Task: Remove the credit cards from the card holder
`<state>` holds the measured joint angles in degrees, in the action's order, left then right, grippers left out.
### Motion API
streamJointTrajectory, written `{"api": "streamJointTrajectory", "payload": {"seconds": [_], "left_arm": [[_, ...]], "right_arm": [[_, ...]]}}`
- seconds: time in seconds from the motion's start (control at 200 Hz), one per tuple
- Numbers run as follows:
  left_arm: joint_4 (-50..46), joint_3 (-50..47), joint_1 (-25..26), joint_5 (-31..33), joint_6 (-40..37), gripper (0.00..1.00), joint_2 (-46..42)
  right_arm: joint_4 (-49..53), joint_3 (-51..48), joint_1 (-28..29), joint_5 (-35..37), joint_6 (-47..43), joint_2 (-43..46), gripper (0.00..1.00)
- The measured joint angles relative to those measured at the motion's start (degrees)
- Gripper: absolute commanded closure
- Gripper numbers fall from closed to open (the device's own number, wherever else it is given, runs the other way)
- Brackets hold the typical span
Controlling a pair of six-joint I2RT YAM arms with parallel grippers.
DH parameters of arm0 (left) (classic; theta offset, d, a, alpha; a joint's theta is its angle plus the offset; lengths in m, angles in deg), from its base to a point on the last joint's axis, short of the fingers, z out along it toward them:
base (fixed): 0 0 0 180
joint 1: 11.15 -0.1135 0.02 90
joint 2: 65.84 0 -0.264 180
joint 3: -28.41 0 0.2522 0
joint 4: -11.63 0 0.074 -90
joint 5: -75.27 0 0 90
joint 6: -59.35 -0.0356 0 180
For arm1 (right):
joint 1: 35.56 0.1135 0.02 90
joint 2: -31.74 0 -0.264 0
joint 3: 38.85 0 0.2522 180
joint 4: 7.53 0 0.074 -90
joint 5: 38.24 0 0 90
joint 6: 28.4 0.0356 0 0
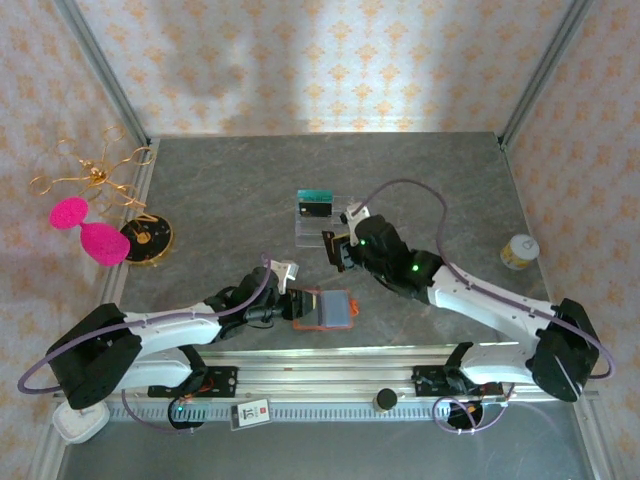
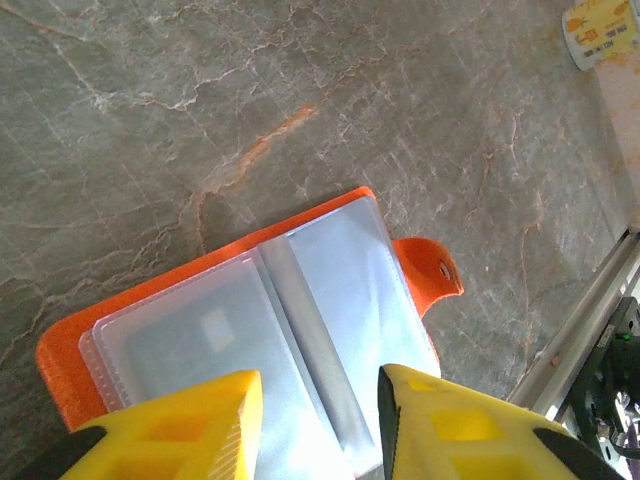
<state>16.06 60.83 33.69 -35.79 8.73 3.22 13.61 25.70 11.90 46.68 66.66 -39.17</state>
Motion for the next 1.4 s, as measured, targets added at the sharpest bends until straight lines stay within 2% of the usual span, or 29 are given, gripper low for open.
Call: {"api": "streamJointTrajectory", "payload": {"seconds": [0.15, 0.36, 0.726, 1.096, 1.402], "left_arm": [[-2.3, 1.2, -0.3, -0.5, 0.0, 0.59, 0.0], [-5.8, 4.6, -1.4, -1.2, -0.4, 0.59, 0.0], [-11.8, 8.7, -4.9, -4.3, -2.0, 0.57, 0.8], [-15.8, 11.6, -5.8, -6.7, -3.1, 0.58, 1.9], [-18.0, 11.5, -7.1, -7.2, -3.1, 0.58, 2.0]], "right_arm": [[1.7, 7.7, -4.2, -4.9, -12.0, -4.7, 1.00], [8.6, 23.1, -6.4, -10.2, -26.7, -14.9, 1.00], [23.5, 44.8, -12.8, -19.6, -47.4, -31.3, 1.00], [32.5, 55.7, -13.0, -20.9, -59.9, -41.8, 1.00], [35.3, 59.2, -13.0, -20.8, -64.0, -46.7, 1.00]]}}
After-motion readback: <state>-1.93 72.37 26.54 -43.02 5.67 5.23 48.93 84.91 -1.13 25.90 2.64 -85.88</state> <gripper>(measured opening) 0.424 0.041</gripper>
